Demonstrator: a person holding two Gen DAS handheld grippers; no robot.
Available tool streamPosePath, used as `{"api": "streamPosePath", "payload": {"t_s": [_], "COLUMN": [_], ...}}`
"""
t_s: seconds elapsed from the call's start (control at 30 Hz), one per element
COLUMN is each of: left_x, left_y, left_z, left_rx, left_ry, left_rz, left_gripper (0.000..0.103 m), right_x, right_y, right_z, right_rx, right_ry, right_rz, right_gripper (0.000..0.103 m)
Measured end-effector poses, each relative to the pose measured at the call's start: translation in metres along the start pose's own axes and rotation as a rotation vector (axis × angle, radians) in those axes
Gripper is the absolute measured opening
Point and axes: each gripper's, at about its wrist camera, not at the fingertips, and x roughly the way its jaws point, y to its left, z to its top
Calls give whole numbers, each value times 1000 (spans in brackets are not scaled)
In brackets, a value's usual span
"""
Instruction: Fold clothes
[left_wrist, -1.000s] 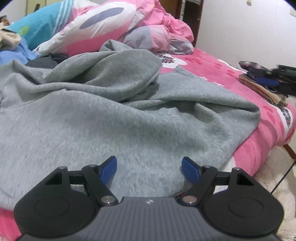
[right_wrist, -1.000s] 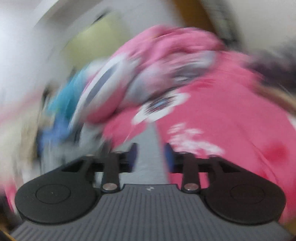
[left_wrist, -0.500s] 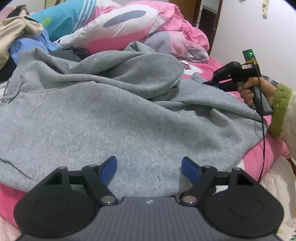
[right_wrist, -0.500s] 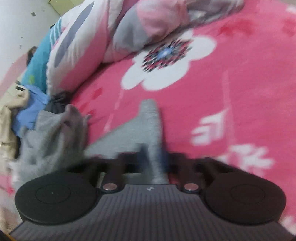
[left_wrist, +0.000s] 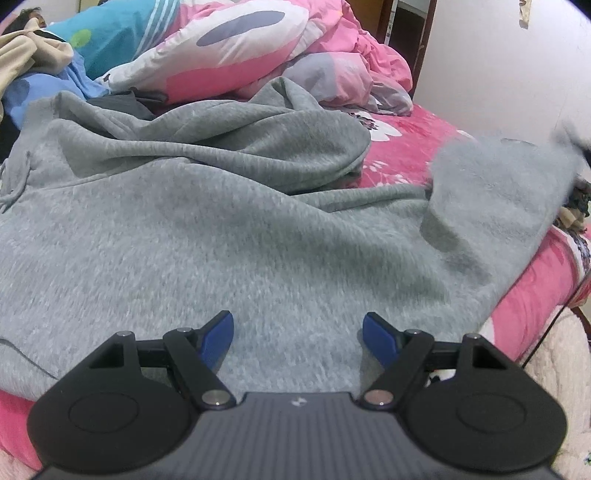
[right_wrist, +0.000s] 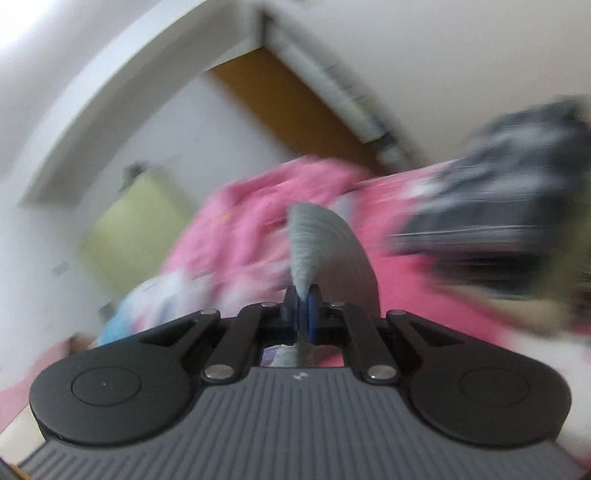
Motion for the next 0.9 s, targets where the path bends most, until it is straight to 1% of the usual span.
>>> {"api": "streamPosePath", "payload": {"t_s": [0.03, 0.1, 0.13, 0.2, 0.23, 0.27, 0.3, 0.33, 0.37, 0.4, 0.43, 0.47, 0.5, 0.53, 0.57, 0.63, 0.73, 0.8, 0.9], "left_x": [0, 0, 0, 0, -2, -5, -7, -9, -11, -14, -16, -18, -18, -18, -17, -16, -13, -11, -3], "left_y": [0, 0, 0, 0, 1, 3, 4, 5, 6, 7, 8, 10, 9, 9, 9, 9, 9, 12, 19], "left_z": [0, 0, 1, 3, 6, 9, 12, 14, 17, 20, 23, 26, 31, 35, 40, 49, 65, 76, 89], "left_rx": [3, 12, 16, 13, 6, -3, -12, -21, -29, -38, -47, -56, -52, -49, -45, -35, -9, 5, 2], "left_ry": [2, 5, 7, 14, 8, -1, -10, -19, -28, -37, -45, -54, -70, -86, -102, -137, -201, -243, -285], "left_rz": [1, 0, 0, 0, -4, -9, -13, -18, -22, -27, -31, -36, -37, -35, -33, -25, 8, 33, 66], "left_gripper": [78, 78, 78, 78, 78, 78, 78, 78, 78, 78, 78, 78, 78, 78, 78, 78, 78, 78, 78], "right_x": [-11, -24, -27, -34, -39, -45, -53, -60, -67, -72, -71, -61, -47, -33, -15, 34, 116, 164, 226], "right_y": [-23, -68, -87, -104, -111, -114, -109, -102, -93, -80, -63, -42, -22, -2, 21, 70, 145, 189, 237], "right_z": [-6, -23, -31, -37, -39, -39, -35, -32, -28, -24, -22, -23, -25, -27, -32, -53, -103, -138, -177], "right_rx": [35, 109, 140, 171, 183, 195, 196, 184, 166, 136, 96, 56, 20, -15, -53, -113, -200, -255, -373], "right_ry": [-2, 26, 43, 46, 40, 16, -32, -85, -138, -178, -187, -162, -120, -78, -20, 126, 396, 536, 637], "right_rz": [-54, -171, -226, -293, -320, -346, -370, -390, -402, -395, -368, -319, -258, -197, -124, 7, 209, 294, 322], "right_gripper": [3, 4, 6, 8, 10, 22, 29, 40, 42, 42, 42, 42, 42, 45, 52, 59, 65, 70, 78]}}
